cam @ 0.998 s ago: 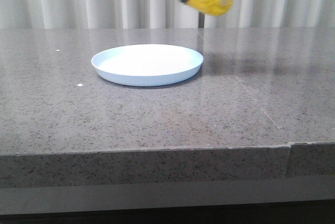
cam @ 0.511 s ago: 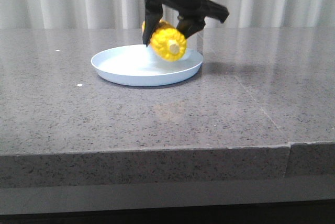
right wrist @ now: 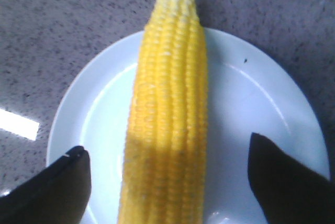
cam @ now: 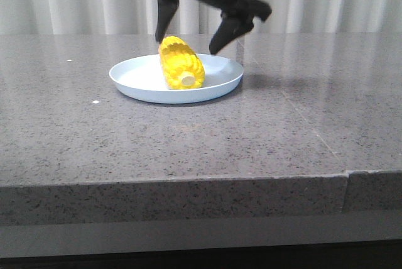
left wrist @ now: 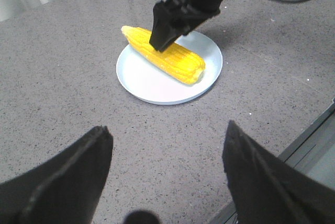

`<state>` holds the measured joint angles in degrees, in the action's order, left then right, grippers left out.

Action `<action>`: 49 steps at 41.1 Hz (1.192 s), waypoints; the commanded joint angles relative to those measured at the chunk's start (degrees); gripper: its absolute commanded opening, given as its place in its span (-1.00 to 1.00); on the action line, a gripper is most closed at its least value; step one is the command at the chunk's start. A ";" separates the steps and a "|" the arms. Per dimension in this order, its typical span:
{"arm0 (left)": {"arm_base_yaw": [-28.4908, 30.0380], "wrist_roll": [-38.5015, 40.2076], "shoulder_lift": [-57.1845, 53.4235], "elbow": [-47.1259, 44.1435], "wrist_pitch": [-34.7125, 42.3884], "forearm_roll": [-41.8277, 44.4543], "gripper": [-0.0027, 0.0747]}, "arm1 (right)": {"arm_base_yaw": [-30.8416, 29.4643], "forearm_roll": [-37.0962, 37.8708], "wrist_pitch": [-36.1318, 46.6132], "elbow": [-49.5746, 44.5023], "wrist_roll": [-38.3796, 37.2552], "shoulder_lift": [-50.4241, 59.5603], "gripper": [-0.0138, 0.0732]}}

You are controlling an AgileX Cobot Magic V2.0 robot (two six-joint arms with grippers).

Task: Place corn on plate with both arms

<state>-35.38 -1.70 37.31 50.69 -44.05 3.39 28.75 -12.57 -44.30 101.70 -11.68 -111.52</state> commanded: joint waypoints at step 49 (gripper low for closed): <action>-0.39 0.57 0.21 1.33 4.37 -0.32 0.20 | -0.04 3.29 -7.98 -44.53 19.36 75.50 0.78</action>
<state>-35.38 -1.70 37.31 50.69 -44.05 3.39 28.75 -9.54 -55.69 57.31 7.70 -38.37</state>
